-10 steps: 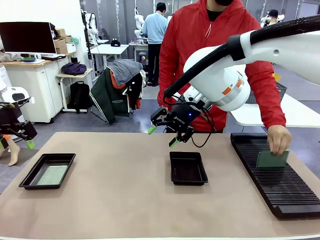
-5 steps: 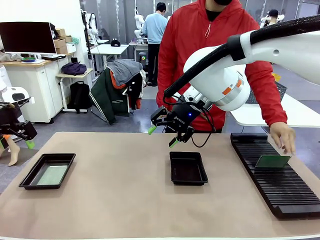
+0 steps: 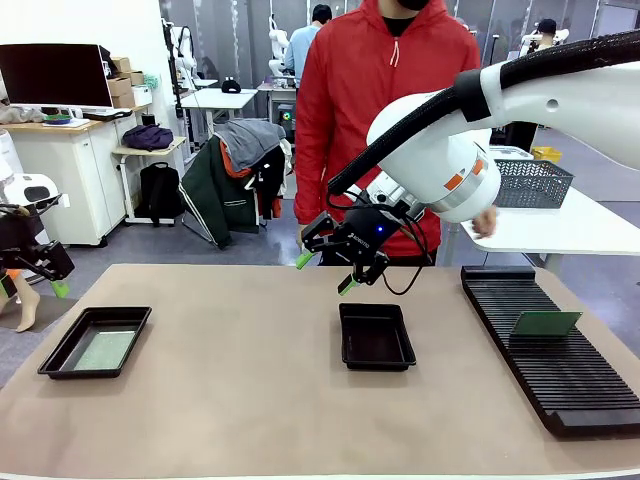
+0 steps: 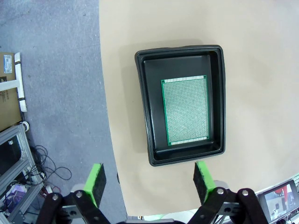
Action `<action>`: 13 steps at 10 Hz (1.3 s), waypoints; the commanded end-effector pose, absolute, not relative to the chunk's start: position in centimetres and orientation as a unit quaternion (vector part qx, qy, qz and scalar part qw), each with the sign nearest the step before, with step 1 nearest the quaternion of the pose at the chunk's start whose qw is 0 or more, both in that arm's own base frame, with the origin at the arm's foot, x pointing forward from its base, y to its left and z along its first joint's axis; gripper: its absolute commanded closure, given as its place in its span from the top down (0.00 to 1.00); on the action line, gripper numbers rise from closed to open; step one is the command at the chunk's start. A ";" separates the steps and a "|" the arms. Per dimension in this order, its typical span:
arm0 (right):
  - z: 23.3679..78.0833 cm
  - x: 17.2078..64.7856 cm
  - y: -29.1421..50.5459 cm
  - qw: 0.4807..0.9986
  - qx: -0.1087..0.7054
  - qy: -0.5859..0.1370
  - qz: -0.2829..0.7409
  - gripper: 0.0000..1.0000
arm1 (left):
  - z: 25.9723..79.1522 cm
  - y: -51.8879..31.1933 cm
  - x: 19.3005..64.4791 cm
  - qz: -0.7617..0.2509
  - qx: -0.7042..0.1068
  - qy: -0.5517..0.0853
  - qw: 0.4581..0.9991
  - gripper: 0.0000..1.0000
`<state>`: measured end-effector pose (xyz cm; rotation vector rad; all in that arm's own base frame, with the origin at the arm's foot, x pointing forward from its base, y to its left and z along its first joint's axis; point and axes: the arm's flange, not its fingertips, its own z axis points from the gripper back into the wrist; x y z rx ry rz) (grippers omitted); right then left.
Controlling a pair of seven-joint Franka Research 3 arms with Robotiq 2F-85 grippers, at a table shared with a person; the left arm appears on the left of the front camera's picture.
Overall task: Inspect and transfer BCBs to ESD trays.
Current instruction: Pick up the Blank PCB from the PCB Rack and place it in the right ESD tray.
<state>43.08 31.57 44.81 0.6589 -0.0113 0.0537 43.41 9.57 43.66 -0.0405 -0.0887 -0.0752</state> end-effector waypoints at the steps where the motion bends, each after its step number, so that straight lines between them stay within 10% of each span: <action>1: 44.8 43.2 31.9 0.948 0.319 -0.002 0.018 1.00 | 43.5 9.7 43.2 -0.041 -0.020 -0.044 0.998 1.00; 13: 59.0 34.6 6.3 0.957 0.130 -0.106 0.237 1.00 | 43.5 9.7 43.2 -0.041 -0.020 -0.044 0.998 1.00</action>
